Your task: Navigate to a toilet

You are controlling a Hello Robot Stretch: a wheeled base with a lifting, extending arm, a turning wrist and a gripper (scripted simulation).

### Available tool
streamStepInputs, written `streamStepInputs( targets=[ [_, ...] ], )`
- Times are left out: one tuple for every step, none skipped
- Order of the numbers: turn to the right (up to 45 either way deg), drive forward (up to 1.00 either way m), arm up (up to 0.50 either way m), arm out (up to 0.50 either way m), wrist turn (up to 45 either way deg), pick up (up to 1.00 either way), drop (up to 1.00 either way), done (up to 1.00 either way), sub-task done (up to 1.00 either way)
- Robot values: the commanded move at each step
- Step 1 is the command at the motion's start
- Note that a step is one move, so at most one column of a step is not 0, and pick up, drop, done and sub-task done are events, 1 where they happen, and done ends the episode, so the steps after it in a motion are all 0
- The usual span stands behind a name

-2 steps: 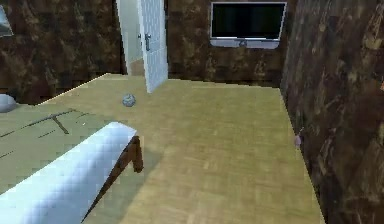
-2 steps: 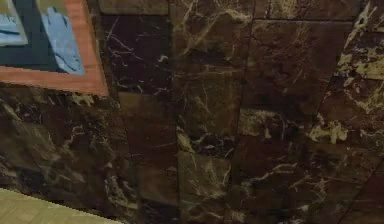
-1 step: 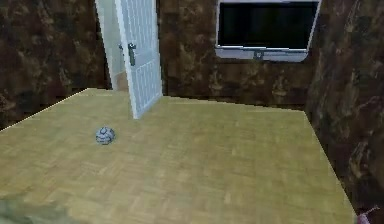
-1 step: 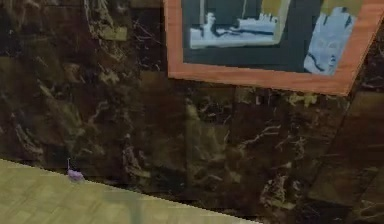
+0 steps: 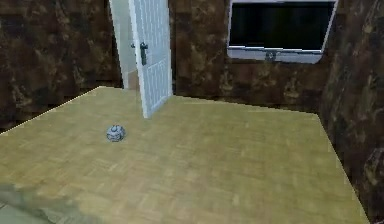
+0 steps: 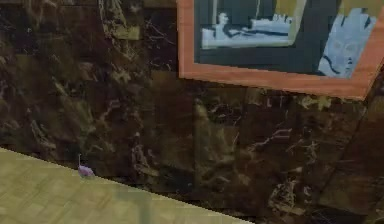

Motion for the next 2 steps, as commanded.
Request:
streamStepInputs(
  targets=[
    [0.0, 0.65, 0.0, 0.0, 0.0, 0.0, 0.0, 0.0, 0.0],
    [-45.0, 0.0, 0.0, 0.0, 0.0, 0.0, 0.0, 0.0, 0.0]
  ],
)
